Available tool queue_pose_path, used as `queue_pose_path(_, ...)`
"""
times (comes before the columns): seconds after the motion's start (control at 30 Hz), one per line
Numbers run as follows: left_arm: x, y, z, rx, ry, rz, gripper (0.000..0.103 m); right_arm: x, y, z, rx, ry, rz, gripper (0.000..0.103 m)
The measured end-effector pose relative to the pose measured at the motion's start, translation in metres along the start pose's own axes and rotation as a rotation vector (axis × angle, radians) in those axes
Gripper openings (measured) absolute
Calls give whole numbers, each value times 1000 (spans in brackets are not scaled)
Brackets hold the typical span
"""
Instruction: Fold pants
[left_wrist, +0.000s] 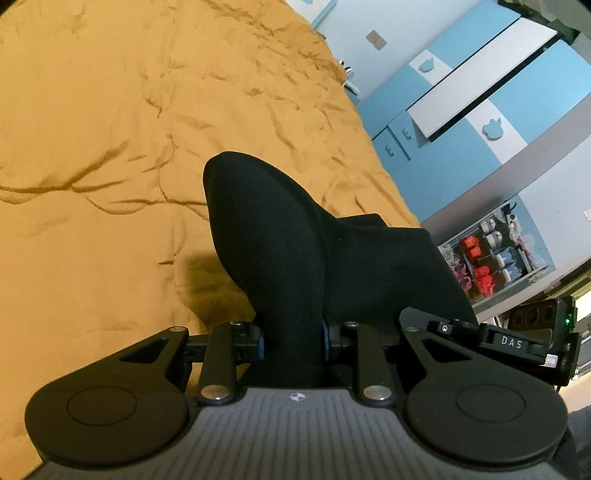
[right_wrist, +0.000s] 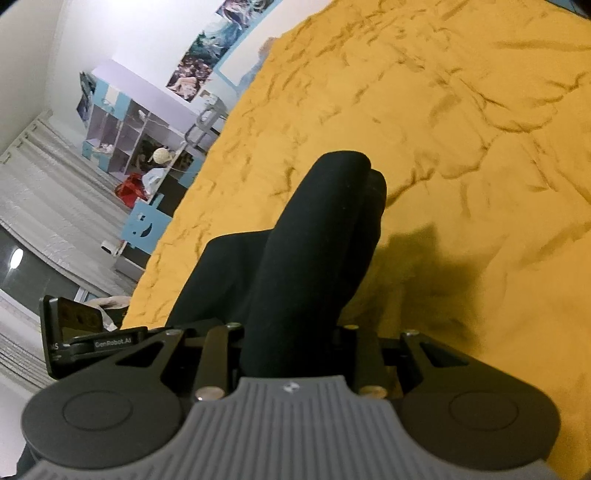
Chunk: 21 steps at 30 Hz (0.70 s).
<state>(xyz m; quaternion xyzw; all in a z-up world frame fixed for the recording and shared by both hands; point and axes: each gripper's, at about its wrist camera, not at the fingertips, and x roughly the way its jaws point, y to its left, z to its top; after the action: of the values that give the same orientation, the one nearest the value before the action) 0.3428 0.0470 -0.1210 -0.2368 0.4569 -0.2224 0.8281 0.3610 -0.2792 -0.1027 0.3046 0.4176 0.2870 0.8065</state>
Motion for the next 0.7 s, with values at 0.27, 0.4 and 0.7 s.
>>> queue_pose_path(0.27,-33,-3,-6,22,-34,-14,28,-14,33,-7,-31,-6,28,24)
queue_pose_path(0.4,-47,-3,-8,32,-54,-20,28,-17,50,-9,-50,-7,35,24)
queue_pose_path(0.7,-83,9,-6,34,-97,-14,28,-9,94,-12,-95,3,38,24)
